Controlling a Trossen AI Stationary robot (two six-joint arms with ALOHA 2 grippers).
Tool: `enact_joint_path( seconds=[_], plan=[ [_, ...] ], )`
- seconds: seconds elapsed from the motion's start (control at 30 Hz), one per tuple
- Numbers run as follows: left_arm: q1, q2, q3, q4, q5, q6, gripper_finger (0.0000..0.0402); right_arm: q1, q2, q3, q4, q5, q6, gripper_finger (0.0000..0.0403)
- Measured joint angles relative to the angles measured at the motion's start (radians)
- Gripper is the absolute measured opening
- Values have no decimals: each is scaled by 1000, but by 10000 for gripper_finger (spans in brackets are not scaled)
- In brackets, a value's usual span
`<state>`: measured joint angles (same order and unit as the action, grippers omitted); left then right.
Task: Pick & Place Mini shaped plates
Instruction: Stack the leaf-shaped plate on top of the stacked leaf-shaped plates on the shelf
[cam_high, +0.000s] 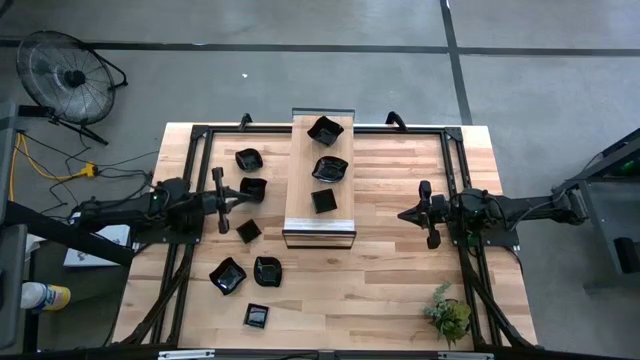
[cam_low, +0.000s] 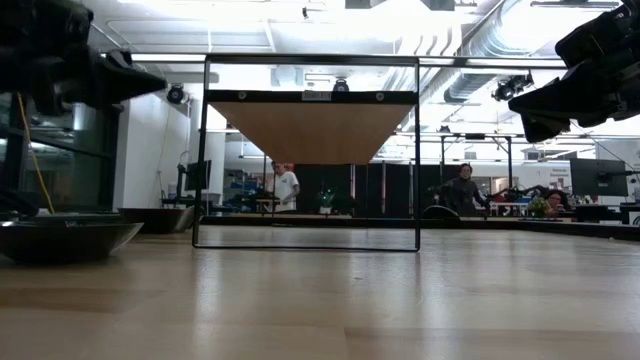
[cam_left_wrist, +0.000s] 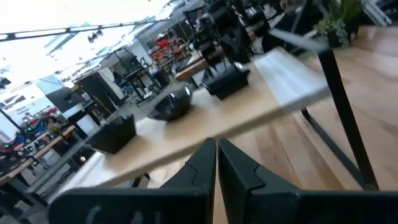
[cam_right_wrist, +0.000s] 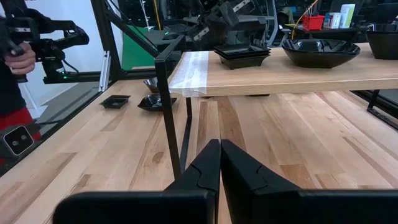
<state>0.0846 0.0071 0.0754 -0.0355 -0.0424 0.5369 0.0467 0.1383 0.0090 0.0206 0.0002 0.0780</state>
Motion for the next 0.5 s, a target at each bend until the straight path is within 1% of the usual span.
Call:
enact_joint_path(
  seconds=[0.33, 0.4, 0.5],
  plan=[
    [0, 11, 124, -168, -96, -23, 17, 0, 0, 0, 0, 0, 0, 9],
    [0, 25, 149, -209, -131, -26, 30, 0, 0, 0, 0, 0, 0, 8],
    [0, 61, 184, -252, -195, -49, 67, 0, 0, 0, 0, 0, 0, 5]
  ],
)
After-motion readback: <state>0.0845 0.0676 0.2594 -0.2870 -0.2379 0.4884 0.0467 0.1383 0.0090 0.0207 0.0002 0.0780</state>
